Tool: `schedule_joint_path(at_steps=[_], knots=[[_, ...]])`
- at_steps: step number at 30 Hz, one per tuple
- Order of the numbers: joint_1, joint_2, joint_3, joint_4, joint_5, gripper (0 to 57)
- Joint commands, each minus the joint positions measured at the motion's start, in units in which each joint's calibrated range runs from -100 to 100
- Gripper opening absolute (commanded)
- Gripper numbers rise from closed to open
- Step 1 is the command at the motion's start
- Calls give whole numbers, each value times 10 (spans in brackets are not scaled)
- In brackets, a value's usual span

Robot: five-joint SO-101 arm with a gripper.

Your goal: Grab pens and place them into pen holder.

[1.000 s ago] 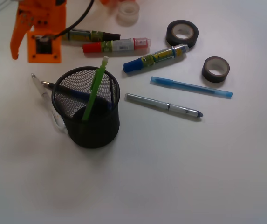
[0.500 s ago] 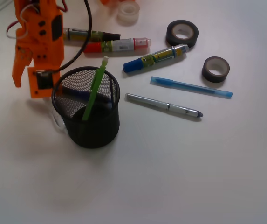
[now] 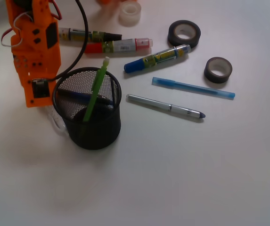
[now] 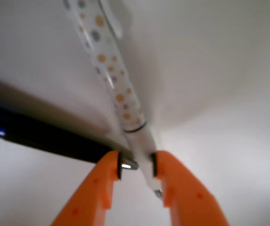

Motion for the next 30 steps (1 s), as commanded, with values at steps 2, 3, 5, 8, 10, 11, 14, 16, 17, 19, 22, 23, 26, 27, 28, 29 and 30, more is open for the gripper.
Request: schedule_joint_path(at_steps=[2, 3, 5, 8, 10, 11, 14, 16, 17, 19, 22, 23, 26, 27, 28, 29, 30], knots=[[-1, 0, -11, 31, 0, 10], [-1, -2, -7, 33, 0, 3], [1, -8, 3, 31, 2, 3], [3, -40, 3, 31, 3, 3], [3, -83, 3, 32, 0, 3], [4, -105, 3, 32, 0, 3], [15, -175, 2, 31, -16, 3], [15, -219, 5, 29, -26, 3], [15, -235, 6, 29, -32, 3], [15, -256, 15, 32, -40, 3], [11, -255, 63, 32, -40, 57], [11, -252, 88, 28, -40, 112], [10, -238, 139, -1, -36, 206], [9, -231, 147, -21, -27, 198], [9, -224, 151, -32, -23, 195], [9, -215, 151, -37, -21, 194], [9, -204, 150, -39, -21, 194]])
